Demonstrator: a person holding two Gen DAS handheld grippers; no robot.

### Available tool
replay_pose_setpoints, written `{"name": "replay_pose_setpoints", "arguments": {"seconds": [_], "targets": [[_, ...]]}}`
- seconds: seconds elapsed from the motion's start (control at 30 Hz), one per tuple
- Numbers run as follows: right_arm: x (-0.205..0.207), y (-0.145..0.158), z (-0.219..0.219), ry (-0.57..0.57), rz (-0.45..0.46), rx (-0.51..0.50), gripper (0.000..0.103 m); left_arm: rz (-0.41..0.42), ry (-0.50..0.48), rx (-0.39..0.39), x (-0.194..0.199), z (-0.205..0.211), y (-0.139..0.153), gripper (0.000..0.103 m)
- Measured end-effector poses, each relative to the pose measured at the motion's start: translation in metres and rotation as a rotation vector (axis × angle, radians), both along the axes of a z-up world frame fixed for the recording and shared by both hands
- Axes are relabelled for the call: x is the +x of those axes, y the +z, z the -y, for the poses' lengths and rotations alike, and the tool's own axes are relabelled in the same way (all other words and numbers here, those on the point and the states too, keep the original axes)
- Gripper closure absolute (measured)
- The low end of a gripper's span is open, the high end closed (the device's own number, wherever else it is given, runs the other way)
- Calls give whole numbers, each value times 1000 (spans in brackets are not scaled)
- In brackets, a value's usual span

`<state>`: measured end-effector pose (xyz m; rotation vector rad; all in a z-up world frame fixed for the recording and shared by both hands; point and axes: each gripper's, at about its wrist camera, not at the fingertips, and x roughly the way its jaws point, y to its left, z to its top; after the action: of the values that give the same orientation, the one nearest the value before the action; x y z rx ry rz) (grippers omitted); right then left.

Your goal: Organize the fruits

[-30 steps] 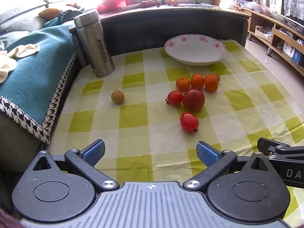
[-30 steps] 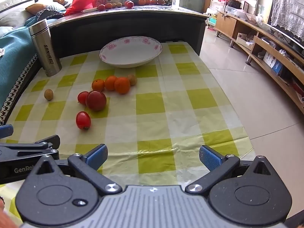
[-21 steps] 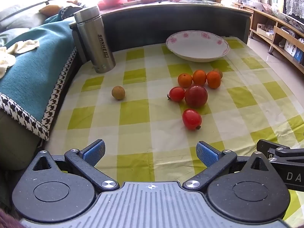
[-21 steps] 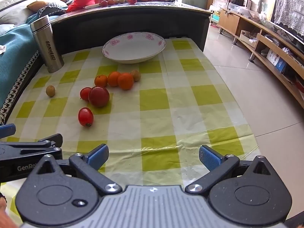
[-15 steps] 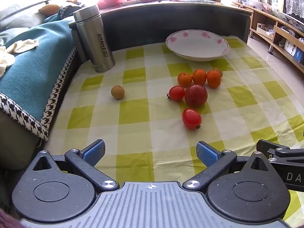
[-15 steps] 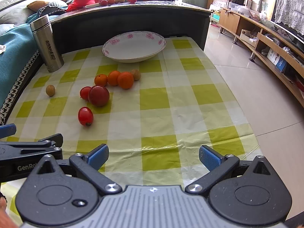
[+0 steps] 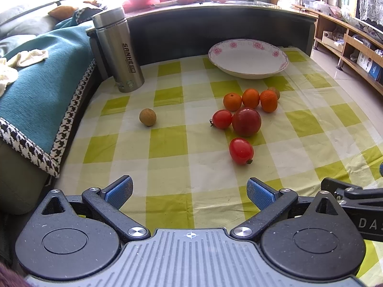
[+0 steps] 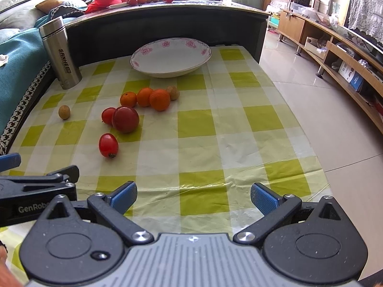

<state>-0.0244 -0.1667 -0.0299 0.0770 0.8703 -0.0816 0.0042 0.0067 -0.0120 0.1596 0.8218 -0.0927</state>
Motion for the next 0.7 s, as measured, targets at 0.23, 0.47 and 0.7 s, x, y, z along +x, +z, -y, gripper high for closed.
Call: {"name": "replay_pose_setpoints", "arguments": {"seconds": [0.23, 0.47, 0.7], "targets": [[3, -2, -1, 13, -6, -1, 0, 13, -5, 16, 1, 2, -1, 1], [7, -3, -5, 32, -4, -7, 4, 7, 5, 3, 4, -3, -3, 1], [9, -5, -6, 40, -13, 4, 7, 2, -3, 11, 4, -3, -4, 1]]}}
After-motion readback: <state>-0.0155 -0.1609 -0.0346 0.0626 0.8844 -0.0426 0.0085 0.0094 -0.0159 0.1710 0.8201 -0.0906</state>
